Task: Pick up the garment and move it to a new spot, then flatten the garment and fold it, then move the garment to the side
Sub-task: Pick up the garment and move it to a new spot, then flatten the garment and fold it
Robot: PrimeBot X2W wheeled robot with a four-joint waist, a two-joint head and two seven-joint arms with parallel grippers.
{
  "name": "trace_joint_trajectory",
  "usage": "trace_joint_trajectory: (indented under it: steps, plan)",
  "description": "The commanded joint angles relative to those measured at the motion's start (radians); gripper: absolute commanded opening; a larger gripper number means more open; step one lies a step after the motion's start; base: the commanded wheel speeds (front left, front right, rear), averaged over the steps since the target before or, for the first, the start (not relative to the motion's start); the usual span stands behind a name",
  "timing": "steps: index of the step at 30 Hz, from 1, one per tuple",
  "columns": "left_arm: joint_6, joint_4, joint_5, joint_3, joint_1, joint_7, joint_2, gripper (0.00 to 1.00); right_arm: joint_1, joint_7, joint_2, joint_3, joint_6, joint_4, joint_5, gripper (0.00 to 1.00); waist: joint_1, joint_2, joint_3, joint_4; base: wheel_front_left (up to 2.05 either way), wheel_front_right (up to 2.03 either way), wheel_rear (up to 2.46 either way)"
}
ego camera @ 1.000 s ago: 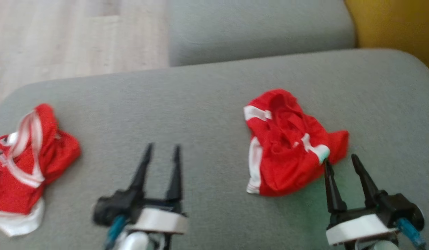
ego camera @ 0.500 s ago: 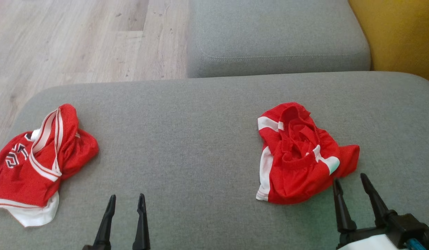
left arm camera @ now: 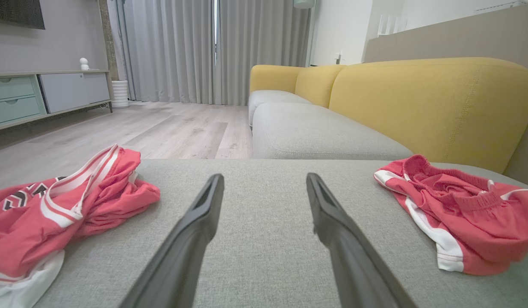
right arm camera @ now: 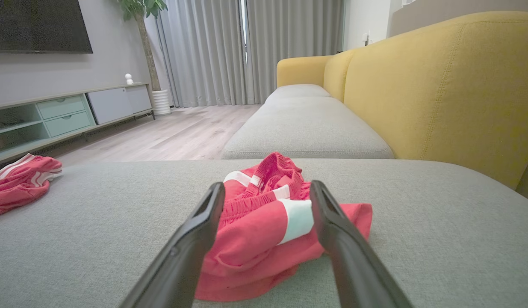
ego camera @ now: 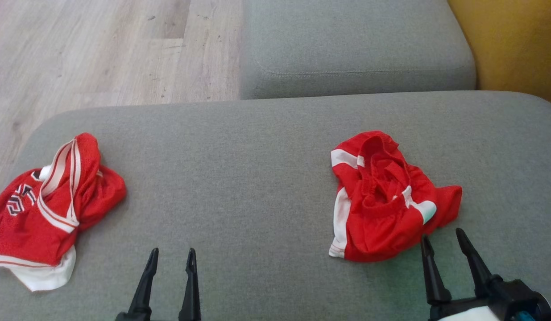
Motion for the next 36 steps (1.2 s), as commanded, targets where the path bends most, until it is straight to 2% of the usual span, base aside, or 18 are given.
trace_joint_trajectory:
  steps: [1,11,17,26,31,36]
  plan:
    - [0.0,-0.031,0.009,0.024,-0.047,-0.009,-0.007,1.0,-0.033,-0.004,-0.006,0.019,0.007,-0.033,-0.006,1.0,0.0,-0.0001,-0.001,0.003,0.0,0.0,0.0]
    - [-0.009,-0.031,0.003,0.01,-0.043,-0.009,-0.007,1.0,-0.039,-0.004,-0.006,0.027,0.007,-0.029,-0.014,1.0,0.0,-0.0001,-0.005,0.0,0.0,0.0,0.0]
    - [-0.019,-0.014,0.04,0.003,-0.05,-0.009,-0.007,1.0,-0.037,-0.004,-0.005,0.034,0.007,-0.026,-0.019,1.0,0.0,-0.0001,-0.003,-0.029,0.0,0.0,0.0]
    - [-0.055,0.037,0.057,-0.066,-0.184,-0.01,-0.007,1.0,-0.052,-0.004,-0.011,0.071,0.007,-0.036,-0.035,1.0,0.0,-0.0001,0.026,-0.17,0.0,0.0,0.0]
    - [-0.062,0.132,-0.033,-0.13,-0.305,-0.008,-0.007,1.0,-0.065,-0.004,-0.024,0.088,0.007,-0.039,-0.037,1.0,0.0,-0.0001,0.052,-0.249,0.0,0.0,0.0]
    - [-0.065,0.228,-0.112,-0.274,-0.52,0.13,-0.007,1.0,-0.08,-0.004,-0.031,0.094,0.007,-0.048,-0.036,1.0,0.0,-0.0001,0.108,-0.325,0.0,0.0,0.0]
